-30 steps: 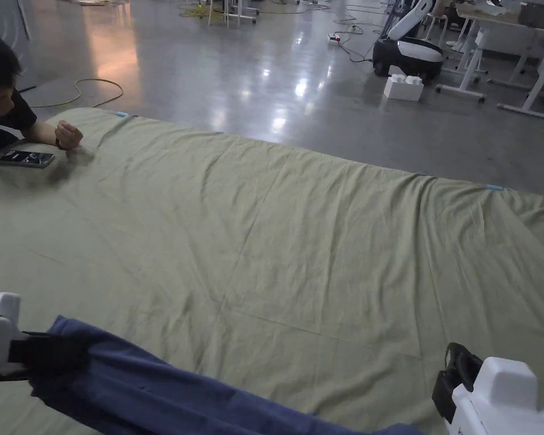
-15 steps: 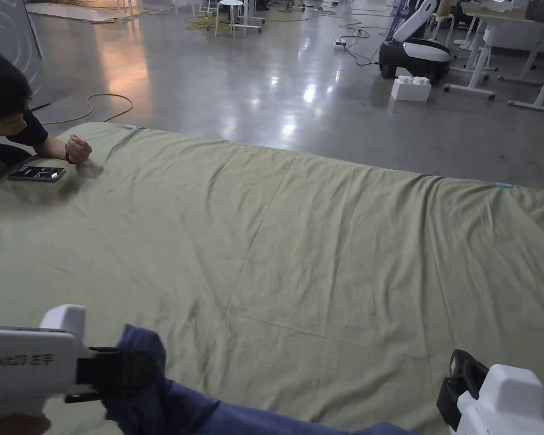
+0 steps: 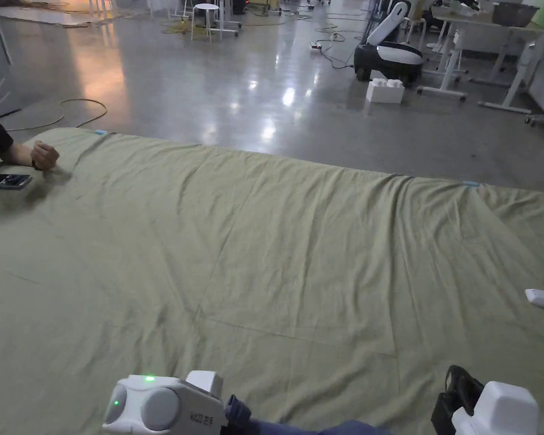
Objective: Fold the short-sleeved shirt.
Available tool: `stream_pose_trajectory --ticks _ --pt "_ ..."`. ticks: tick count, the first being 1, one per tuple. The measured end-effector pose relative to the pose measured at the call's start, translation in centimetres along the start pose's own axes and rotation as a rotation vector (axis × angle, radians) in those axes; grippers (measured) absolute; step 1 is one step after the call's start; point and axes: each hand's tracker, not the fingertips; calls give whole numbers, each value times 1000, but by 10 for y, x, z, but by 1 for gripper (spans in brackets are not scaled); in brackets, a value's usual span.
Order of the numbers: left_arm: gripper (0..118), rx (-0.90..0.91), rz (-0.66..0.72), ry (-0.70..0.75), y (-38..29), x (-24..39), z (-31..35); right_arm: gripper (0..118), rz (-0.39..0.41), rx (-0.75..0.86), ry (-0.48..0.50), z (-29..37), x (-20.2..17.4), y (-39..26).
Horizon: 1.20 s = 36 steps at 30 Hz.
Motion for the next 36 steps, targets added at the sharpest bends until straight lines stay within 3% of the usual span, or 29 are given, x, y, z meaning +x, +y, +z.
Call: stream_pose_trajectory --ticks 7,8,12,16,21,24,28,36 --pt "17 -2 24 24 -2 1 -16 1 -18 -19 -31 1 10 -6" --pt "21 2 46 -7 0 -1 -12 1 -18 -22 -32 1 10 -7" --pt "55 46 51 -103 3 -2 10 1 -18 -29 -28 1 9 -7" --pt "59 89 85 -215 8 -11 34 1 -14 -29 -23 1 8 -7" --pt "55 148 34 -103 6 -11 38 1 -13 -30 -28 2 9 -8" --pt "24 95 -12 -44 1 -2 22 1 -14 -35 -30 3 10 -9" --pt "13 -6 -91 -19 -12 15 -8 1 -9 -45 -30 3 9 -12" --pt "12 24 -96 -56 -24 24 -29 1 -2 -52 -27 4 7 -11"
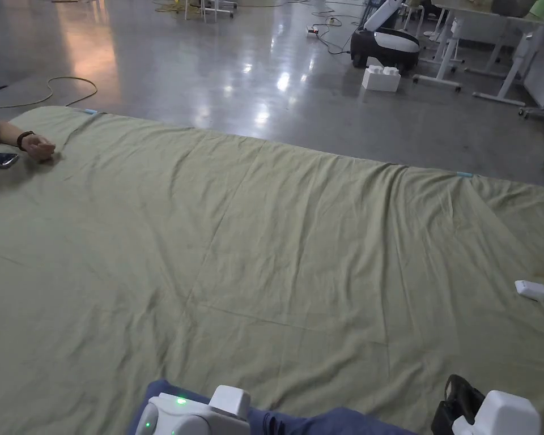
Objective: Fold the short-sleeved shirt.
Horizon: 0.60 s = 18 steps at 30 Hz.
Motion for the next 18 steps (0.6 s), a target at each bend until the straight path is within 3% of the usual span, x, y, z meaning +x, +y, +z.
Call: stream_pose_trajectory --ticks 4,6,8,9,16,18 --pt "14 20 115 -101 6 -26 17 1 1 1 7 0 -3 2" --pt "34 55 120 -126 10 -40 36 1 2 2 12 0 -4 3" --pt "66 119 147 -166 16 -59 62 1 7 4 17 0 -5 4" --pt "72 145 159 -179 19 -72 73 1 9 4 19 0 -5 5" --pt "75 248 262 -167 23 -160 116 1 6 2 33 -3 -10 7" --pt "75 199 342 -250 18 -189 114 1 7 0 37 -4 -12 7"
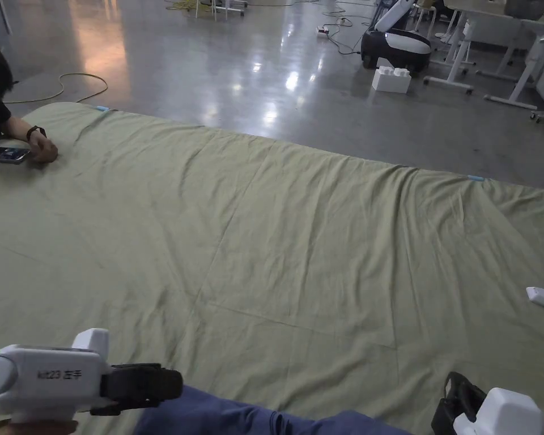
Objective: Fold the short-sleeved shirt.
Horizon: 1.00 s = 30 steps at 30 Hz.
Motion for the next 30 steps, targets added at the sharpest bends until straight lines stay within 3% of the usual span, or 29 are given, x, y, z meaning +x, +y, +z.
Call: stream_pose_trajectory --ticks 7,10,12,14,16,17,18,22,24,30 --pt "75 -131 98 -14 -9 -62 -26 1 9 -7 10 -1 -7 2" --pt "75 -89 150 -202 -11 -65 -31 1 15 -7 11 -1 -10 3" --pt "75 -157 199 -246 -14 -66 -45 1 17 -9 12 -1 -12 3" --pt "73 -157 153 -238 -17 -57 -53 1 25 -6 13 0 -15 3" --pt "60 -157 121 -240 -19 -44 -59 1 32 -1 10 2 -16 3" --pt "38 -155 117 -142 -20 -45 -61 1 29 0 10 3 -16 3" --pt "24 -167 93 -100 -20 -43 -63 1 24 2 9 4 -16 3" --pt "19 -147 73 -82 -22 -30 -58 1 24 -1 6 5 -15 2" --pt "18 -130 -31 -65 -24 -14 -48 1 26 0 5 7 -15 0" --pt "17 -49 -98 -43 -12 38 1 1 31 3 20 6 -12 3"
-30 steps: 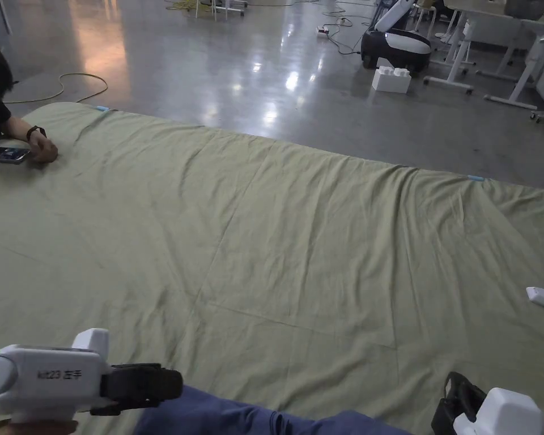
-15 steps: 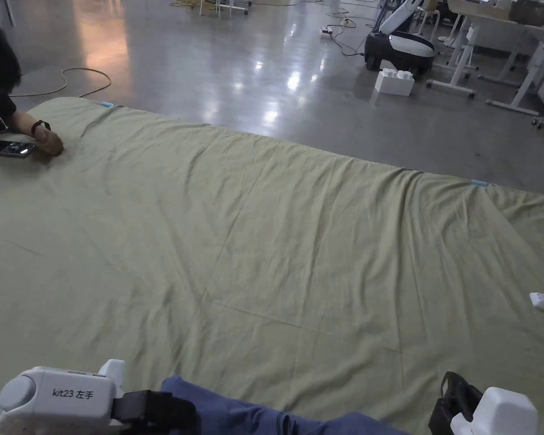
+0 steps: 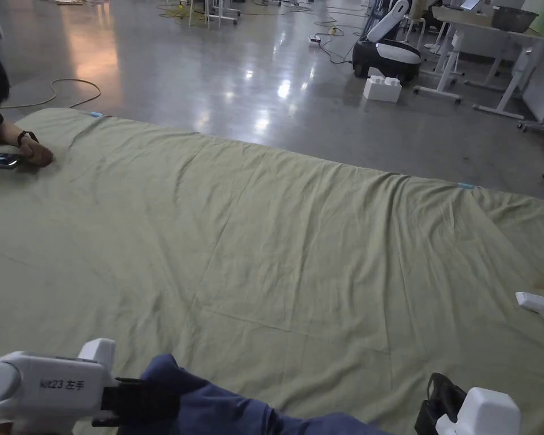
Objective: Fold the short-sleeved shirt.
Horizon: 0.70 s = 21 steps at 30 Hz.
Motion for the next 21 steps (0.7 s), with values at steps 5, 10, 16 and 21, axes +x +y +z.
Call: stream_pose_trajectory --ticks 5,10,16,21 --pt "17 49 -124 160 23 17 49 1 -1 18 6 0 3 4" --pt "17 93 -125 345 39 22 87 1 -8 23 14 -2 4 5" --pt "17 81 -137 471 41 43 89 1 -18 21 23 -3 3 3" --pt "17 58 -132 444 31 73 68 1 -27 19 23 -4 2 1"
